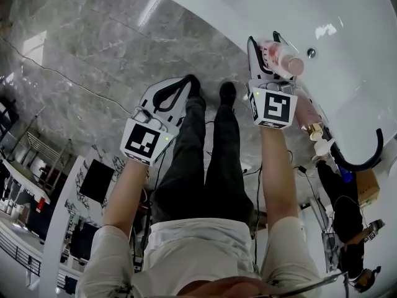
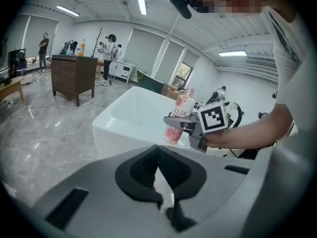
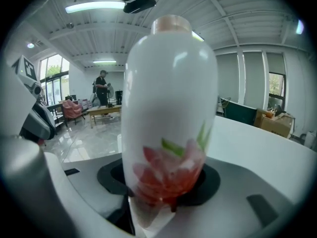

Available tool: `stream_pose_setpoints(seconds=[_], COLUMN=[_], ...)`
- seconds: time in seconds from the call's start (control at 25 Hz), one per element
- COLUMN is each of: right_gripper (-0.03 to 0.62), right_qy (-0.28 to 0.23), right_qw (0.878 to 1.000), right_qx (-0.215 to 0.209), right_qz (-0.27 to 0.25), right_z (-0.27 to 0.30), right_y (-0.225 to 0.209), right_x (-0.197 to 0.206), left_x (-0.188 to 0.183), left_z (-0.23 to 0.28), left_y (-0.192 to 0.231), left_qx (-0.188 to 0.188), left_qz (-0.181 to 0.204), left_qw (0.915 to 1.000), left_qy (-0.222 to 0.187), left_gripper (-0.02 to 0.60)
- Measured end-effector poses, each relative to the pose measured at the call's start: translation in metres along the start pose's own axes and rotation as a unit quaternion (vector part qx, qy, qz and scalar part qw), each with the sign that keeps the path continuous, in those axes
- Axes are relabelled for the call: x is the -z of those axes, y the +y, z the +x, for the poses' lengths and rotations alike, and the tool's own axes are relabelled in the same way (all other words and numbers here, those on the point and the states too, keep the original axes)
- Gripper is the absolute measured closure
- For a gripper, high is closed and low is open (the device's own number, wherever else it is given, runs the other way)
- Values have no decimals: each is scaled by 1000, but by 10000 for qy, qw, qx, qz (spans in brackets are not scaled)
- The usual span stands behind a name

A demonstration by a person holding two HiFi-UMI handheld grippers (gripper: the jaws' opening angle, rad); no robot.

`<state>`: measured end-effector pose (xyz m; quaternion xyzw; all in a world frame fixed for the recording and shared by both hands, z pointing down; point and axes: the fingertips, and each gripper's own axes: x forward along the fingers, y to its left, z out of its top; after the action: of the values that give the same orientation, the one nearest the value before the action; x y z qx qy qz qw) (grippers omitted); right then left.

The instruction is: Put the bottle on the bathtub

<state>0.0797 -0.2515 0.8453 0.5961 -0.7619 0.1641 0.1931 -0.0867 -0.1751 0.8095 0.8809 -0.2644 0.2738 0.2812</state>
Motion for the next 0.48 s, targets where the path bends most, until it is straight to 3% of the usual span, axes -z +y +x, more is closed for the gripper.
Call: stream_pose_setpoints(seconds=[0.2, 0.36, 0.48], right_gripper=[353, 349, 349], right_qy=[-245, 3, -43], right_qw=[9993, 9982, 9990], right_qx=[57, -58, -53], right_qz=[-291, -598, -434], right_z=[-1, -6, -10], right_y=[2, 5, 3], right_x=[-2, 7, 12], left_x=[8, 19, 26], left_z=[2, 6, 8], left_y=[9, 6, 0], left_qx=[-101, -83, 0], left_qz=[-124, -196, -162], left_qw=[9999, 9997, 9997], left_qy=[28, 125, 161], left_gripper=[574, 574, 574])
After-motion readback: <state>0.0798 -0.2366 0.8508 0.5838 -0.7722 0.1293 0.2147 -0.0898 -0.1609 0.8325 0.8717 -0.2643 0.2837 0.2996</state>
